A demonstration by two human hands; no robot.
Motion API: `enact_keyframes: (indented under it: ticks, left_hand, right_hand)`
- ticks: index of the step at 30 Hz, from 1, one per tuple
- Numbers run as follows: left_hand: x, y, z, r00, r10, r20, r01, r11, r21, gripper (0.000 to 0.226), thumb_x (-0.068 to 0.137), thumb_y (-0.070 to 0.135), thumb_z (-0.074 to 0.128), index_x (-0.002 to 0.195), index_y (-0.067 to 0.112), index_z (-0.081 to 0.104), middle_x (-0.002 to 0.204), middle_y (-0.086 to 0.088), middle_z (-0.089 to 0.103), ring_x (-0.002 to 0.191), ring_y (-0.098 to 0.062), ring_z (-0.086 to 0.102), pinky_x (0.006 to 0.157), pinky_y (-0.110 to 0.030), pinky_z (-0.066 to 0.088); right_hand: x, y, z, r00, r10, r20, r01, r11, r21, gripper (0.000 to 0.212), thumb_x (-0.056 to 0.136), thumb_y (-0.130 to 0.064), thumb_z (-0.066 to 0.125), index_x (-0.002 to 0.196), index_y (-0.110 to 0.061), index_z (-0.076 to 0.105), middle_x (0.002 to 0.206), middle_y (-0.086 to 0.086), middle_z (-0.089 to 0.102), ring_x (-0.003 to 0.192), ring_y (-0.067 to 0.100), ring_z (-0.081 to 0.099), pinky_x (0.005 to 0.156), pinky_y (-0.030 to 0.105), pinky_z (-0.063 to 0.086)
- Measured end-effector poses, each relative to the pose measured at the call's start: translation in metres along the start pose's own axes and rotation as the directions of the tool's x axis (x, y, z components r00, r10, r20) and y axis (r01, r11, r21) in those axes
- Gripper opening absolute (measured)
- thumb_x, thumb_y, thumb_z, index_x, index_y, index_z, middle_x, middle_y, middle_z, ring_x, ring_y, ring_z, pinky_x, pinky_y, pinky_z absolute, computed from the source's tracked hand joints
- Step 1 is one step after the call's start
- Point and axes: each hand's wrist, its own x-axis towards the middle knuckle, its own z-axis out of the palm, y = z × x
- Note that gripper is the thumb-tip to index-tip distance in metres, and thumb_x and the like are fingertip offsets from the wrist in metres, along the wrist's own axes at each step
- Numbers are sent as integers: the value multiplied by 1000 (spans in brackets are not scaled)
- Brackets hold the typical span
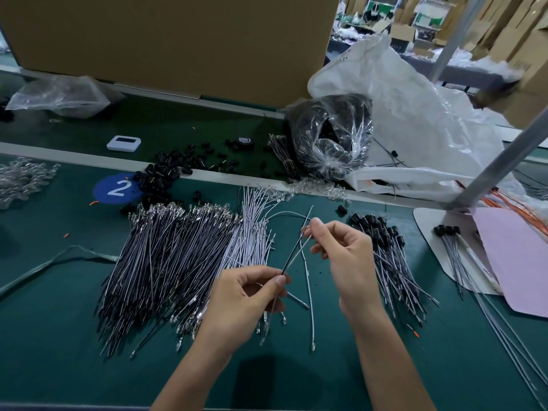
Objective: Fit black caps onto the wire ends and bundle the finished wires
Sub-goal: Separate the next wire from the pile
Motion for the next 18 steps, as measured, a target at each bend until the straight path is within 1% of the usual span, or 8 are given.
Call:
enact_keyframes:
  ticks: [2,4,7,9,11,13,18]
  left_hand:
    - [-1,1,2,1000,-9,20,10,1000,-22,22,86,3,68,74,17,78,70,-8,73,61,-20,71,59,-24,57]
    - [-1,1,4,999,-23,38,24,999,-40,17,87,4,67,78,15,77,73,-9,75,65,-23,73,62,-27,59]
    - [-1,0,7,999,-35,42,38,998,-55,14,87,6,67,80,14,76,75,-9,75,67,-25,73,66,-31,60]
    - [-1,-1,8,998,-37,50,40,998,-50,12,87,7,67,81,13,76,74,-9,75,67,-23,73,65,-30,59]
    - [-1,-2,8,998,-37,60,39,998,-39,11,87,8,67,82,12,76,74,-9,75,67,-22,73,66,-31,58]
    - [-2,-3,8,997,-36,65,39,999,-34,10,87,7,67,83,11,76,74,-8,75,67,-21,73,66,-31,58]
    - [-2,-3,8,997,-28,72,30,999,-33,10,87,6,67,84,9,75,73,-9,75,65,-20,72,63,-27,58]
  right_hand:
    - [-1,-1,1,1000,-29,-2,29,999,-33,25,88,-31,65,72,-14,73,76,-2,73,61,3,56,59,10,42]
    - [-1,-2,1,1000,-19,18,19,999,-31,29,86,-39,60,76,-15,74,82,-2,75,61,4,57,59,11,43]
    - [-4,-1,0,998,-1,63,1,1000,9,36,89,-41,53,85,-13,75,90,-2,76,61,6,58,59,13,44]
    - [-7,1,-1,995,-37,88,37,999,-5,30,90,-35,58,88,-11,75,89,0,75,62,6,58,60,13,44]
    - [-9,2,-3,994,-78,82,79,997,-8,17,91,-20,64,88,-9,75,85,1,75,62,6,59,61,13,45]
    - [-9,3,-3,992,-108,66,110,994,-26,12,92,-11,64,88,-8,75,83,1,75,62,6,60,61,13,46]
    - [-6,5,-3,984,-169,58,177,970,-165,16,93,-9,63,88,-16,76,82,-3,75,64,7,62,63,21,52]
